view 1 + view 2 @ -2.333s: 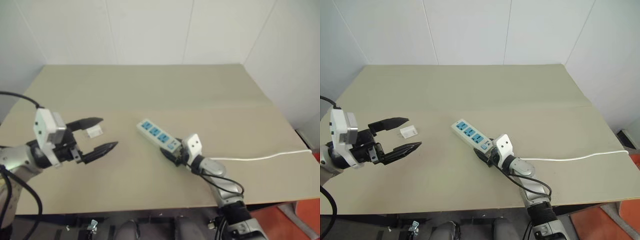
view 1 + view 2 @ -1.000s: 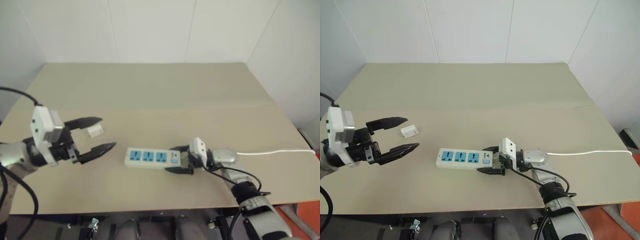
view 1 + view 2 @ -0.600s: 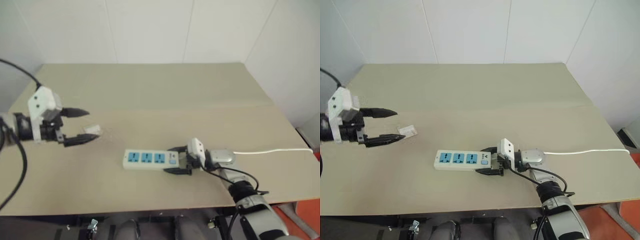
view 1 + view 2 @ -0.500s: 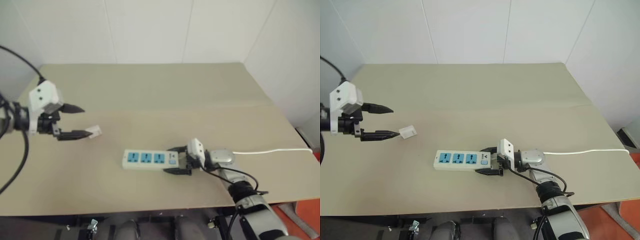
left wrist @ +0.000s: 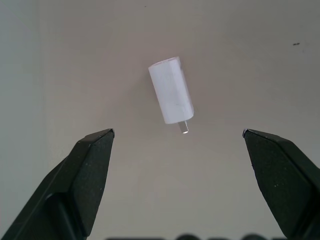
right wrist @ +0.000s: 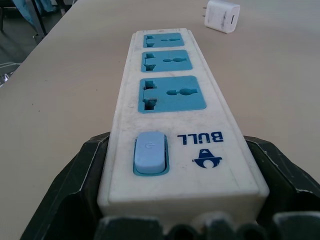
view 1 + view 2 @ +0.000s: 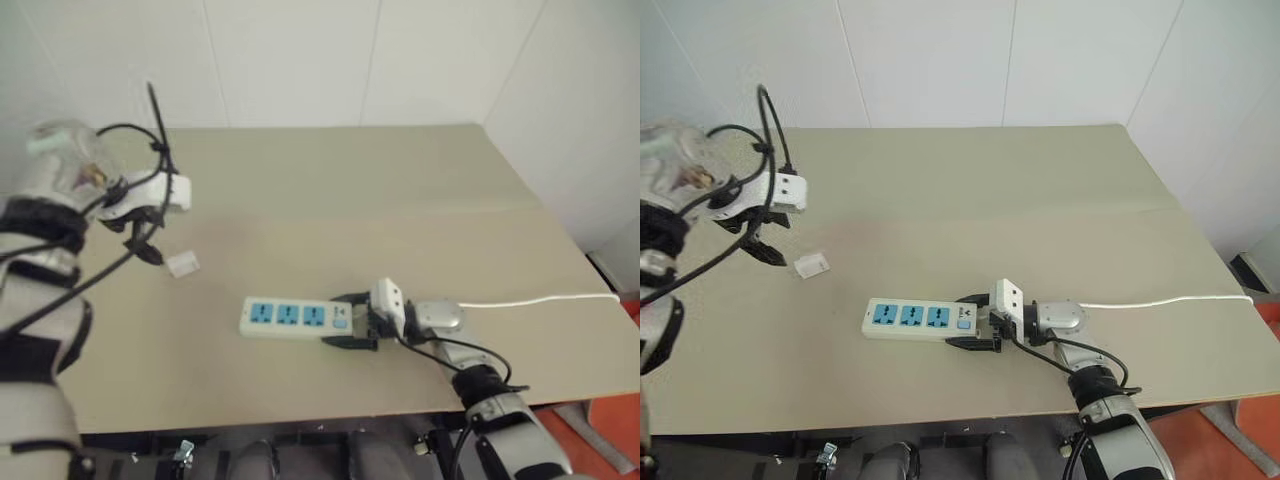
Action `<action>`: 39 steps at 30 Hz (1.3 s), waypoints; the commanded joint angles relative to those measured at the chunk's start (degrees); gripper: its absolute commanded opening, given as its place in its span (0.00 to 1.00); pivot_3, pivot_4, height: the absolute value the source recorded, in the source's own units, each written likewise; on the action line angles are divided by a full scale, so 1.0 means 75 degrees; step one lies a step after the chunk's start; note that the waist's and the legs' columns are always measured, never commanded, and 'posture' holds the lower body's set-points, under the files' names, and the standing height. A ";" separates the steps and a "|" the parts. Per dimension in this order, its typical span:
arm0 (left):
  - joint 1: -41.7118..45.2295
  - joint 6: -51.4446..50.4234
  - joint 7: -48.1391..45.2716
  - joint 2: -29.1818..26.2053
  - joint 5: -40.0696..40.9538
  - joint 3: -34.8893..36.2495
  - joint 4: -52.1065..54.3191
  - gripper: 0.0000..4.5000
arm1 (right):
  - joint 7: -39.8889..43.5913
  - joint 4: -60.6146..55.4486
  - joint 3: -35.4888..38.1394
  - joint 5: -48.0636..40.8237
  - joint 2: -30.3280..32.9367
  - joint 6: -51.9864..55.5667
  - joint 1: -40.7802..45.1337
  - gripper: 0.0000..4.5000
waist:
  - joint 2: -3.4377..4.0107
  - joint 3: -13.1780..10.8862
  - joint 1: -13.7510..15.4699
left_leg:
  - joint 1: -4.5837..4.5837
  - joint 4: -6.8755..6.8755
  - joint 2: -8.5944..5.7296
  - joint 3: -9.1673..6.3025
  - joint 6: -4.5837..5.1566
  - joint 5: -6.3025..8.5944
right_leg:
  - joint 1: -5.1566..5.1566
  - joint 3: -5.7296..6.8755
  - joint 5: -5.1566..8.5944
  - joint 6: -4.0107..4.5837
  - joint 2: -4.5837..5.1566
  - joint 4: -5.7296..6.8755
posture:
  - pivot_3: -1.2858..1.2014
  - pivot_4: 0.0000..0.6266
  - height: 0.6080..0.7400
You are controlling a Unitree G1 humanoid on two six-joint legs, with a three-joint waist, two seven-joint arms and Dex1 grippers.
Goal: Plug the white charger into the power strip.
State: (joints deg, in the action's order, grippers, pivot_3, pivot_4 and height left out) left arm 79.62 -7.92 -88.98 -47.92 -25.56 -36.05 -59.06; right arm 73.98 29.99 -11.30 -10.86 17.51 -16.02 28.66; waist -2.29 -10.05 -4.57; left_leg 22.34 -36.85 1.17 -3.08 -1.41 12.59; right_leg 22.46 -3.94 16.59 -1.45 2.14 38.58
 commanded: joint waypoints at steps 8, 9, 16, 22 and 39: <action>0.0767 -0.1454 0.0232 0.1306 -0.0948 -0.0083 -0.1720 1.00 | -0.0203 -0.0457 -0.0226 0.0154 0.0057 0.0423 -0.0475 0.76 | -0.0007 -0.0004 0.0031 | 0.0003 -0.0002 -0.0010 -0.0002 0.0003 0.0002 | 0.0003 0.0000 0.0014 -0.0023 0.0011 0.0012 | 0.52 0.24 1.00; 0.0744 -0.1483 0.0308 0.1369 -0.0997 -0.0072 -0.1772 1.00 | -0.0217 -0.0488 -0.0225 0.0159 0.0070 0.0437 -0.0490 0.76 | -0.0007 -0.0004 0.0033 | 0.0003 -0.0002 -0.0011 -0.0002 0.0003 0.0002 | 0.0004 0.0000 0.0014 -0.0023 0.0012 0.0013 | 0.52 0.24 1.00; 0.0508 -0.1786 0.0923 0.1805 -0.1181 0.0011 -0.2116 1.00 | -0.0343 -0.0860 -0.0192 0.0142 0.0170 0.0653 -0.0662 0.76 | -0.0007 -0.0004 0.0072 | 0.0004 -0.0002 -0.0023 -0.0005 0.0003 0.0002 | 0.0004 0.0000 0.0015 -0.0026 0.0028 0.0023 | 0.52 0.24 1.00; 0.0219 -0.1908 0.1477 0.2085 -0.1096 0.0212 -0.2279 1.00 | -0.0539 -0.1258 -0.0187 0.0127 0.0213 0.0872 -0.0853 0.76 | -0.0009 -0.0005 0.0077 | 0.0007 -0.0003 -0.0026 -0.0008 0.0003 0.0002 | 0.0004 0.0001 0.0016 -0.0027 0.0032 0.0025 | 0.52 0.24 1.00; -0.0069 -0.1956 0.2304 0.2331 -0.1083 0.0570 -0.2437 0.22 | -0.0970 -0.2333 -0.0153 -0.0020 0.0449 0.1469 -0.1480 0.76 | -0.0010 -0.0006 0.0107 | 0.0006 -0.0008 -0.0039 -0.0009 0.0002 0.0002 | 0.0004 0.0003 0.0017 -0.0030 0.0044 0.0037 | 0.52 0.24 1.00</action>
State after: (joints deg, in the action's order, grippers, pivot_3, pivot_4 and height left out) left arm 78.95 -22.54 -72.16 -30.24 -33.57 -32.37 -77.29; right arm 66.48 13.14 -11.20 -11.48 20.25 -5.92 18.75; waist -2.36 -10.09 -3.77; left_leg 22.39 -36.92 0.88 -3.14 -1.39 12.61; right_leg 22.49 -3.91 16.72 -1.67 2.47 38.85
